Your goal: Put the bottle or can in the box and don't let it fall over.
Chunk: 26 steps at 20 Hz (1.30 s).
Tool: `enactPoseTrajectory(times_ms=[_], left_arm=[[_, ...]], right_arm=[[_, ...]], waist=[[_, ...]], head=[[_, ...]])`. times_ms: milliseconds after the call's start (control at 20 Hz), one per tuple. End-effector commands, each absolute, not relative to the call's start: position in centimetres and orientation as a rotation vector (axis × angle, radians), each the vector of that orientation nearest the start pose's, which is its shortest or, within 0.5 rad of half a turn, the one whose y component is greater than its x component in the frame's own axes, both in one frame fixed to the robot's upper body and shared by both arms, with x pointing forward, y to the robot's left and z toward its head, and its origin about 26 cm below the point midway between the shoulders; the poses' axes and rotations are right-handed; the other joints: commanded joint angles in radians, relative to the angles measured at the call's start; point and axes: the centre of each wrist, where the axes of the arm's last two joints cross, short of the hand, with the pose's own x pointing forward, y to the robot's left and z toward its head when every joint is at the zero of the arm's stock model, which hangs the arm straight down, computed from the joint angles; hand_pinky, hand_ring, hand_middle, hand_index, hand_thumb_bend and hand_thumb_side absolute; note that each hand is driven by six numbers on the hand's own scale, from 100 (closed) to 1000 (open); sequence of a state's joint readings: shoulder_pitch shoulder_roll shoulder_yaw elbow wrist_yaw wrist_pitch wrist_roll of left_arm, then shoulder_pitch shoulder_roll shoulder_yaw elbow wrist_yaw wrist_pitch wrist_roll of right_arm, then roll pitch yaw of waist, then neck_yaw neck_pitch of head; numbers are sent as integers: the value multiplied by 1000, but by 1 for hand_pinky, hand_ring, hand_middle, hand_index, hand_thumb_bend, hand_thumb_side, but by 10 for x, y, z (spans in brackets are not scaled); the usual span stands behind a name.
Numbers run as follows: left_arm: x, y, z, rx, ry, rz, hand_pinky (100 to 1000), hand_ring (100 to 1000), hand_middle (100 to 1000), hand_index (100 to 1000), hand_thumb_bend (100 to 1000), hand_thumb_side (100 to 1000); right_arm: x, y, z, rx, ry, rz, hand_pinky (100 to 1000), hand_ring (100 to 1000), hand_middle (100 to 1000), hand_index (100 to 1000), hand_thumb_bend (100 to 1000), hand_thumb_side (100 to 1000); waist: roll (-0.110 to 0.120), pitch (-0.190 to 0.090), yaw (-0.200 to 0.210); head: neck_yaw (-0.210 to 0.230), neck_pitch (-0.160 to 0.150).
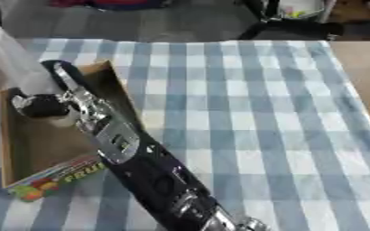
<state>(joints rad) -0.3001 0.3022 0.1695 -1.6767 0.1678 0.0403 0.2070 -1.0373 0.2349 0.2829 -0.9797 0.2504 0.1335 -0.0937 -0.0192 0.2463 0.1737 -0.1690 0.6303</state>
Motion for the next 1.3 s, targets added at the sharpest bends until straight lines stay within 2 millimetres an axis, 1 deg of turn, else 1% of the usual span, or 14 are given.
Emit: enactPoseTrajectory(times_ms=[50,150,200,300,350,450,550,700,900,1300], left_arm=[[337,323,147,278,-1993,142,866,535,711,773,738,548],[337,323,146,278,-1990,138,867,535,711,773,739,547],[337,323,146,279,-1989,137,867,535,711,773,740,547],[337,324,146,279,-1988,135,867,535,711,774,741,546],[337,324,146,279,-1987,133,867,535,711,774,741,546],[337,324,145,279,-1986,131,867,535,711,774,742,545],[337,324,145,279,-1986,130,867,535,711,774,742,545],[337,324,145,280,-1985,129,867,535,711,774,742,545],[336,325,145,282,-1983,127,866,535,711,774,742,545],[335,330,141,300,-1968,126,866,535,711,775,742,544]], right_arm=[[404,51,188,130,-1930,755,773,811,849,660,248,190],[405,50,190,136,-1959,779,787,834,879,810,391,262],[405,49,190,134,-1973,795,800,848,901,866,409,302],[407,47,190,122,-1990,838,822,870,924,913,354,348],[407,46,190,111,-1994,864,830,877,928,920,337,367],[409,44,190,83,-1997,906,838,884,935,923,332,365],[410,43,189,51,-1997,930,842,886,935,924,337,337],[411,41,188,8,-1992,948,841,885,932,921,350,328],[413,37,188,-10,-1985,937,837,882,929,917,358,319],[420,18,191,-10,-1959,889,833,880,929,915,346,356]], waist=[[7,-14,3],[7,-14,2],[7,-14,2],[7,-14,1],[7,-14,0],[7,-14,-1],[7,-15,-1],[6,-16,-3],[6,-17,-6],[4,-23,-21]], head=[[0,-12],[3,-13],[5,-13],[9,-13],[9,-13],[11,-13],[13,-13],[19,-13],[25,-13],[36,-8]])
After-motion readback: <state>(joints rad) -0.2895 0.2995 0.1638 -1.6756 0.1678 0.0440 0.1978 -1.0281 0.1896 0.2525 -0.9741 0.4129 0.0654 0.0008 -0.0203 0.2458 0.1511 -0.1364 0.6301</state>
